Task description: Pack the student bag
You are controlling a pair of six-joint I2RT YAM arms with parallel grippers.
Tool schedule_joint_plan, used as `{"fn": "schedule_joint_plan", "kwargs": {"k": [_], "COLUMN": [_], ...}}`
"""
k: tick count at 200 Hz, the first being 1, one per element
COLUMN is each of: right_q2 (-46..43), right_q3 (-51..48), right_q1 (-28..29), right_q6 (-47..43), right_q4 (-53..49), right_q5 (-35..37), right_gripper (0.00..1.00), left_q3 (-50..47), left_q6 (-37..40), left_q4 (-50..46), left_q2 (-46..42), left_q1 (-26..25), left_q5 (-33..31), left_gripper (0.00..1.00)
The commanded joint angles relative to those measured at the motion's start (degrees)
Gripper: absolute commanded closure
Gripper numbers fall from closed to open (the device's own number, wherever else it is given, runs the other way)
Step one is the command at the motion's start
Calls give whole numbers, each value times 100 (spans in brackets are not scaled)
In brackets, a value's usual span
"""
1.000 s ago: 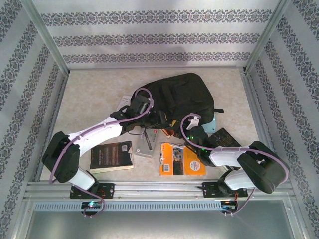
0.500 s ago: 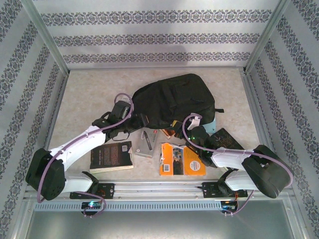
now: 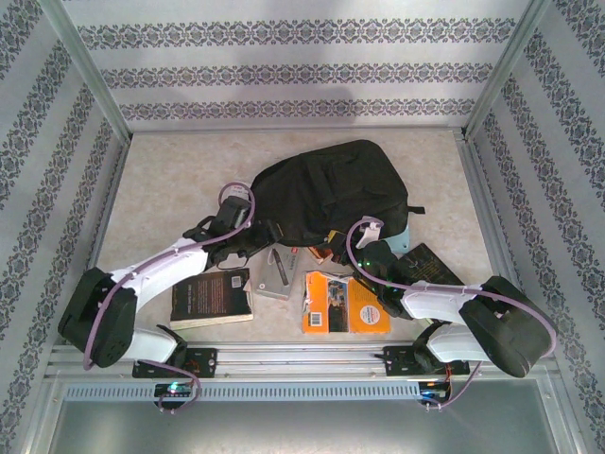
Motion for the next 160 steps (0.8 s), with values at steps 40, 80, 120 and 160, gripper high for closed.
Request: {"fn": "schedule_joint_plan", "kwargs": {"k": [40, 80, 120, 160], "right_q2": [-43, 130, 353, 429], "right_q3": [-59, 3, 82, 127], "right_q1": [80, 74, 52, 41], "right_q6": [-26, 33, 111, 156], "right_q4": [164, 161, 209, 236], "right_q5": [165, 227, 222, 238], "right_gripper": [100, 100, 100, 100], "left_q3": [-295, -441, -458, -464], "left_q6": [-422, -522, -513, -512], "left_q4": [834, 966, 946, 929], "left_q2": [59, -44, -151, -189], "left_q1": [27, 19, -43, -85], "left_q5": [330, 417, 430, 433], "left_gripper": [63, 67, 71, 75]}}
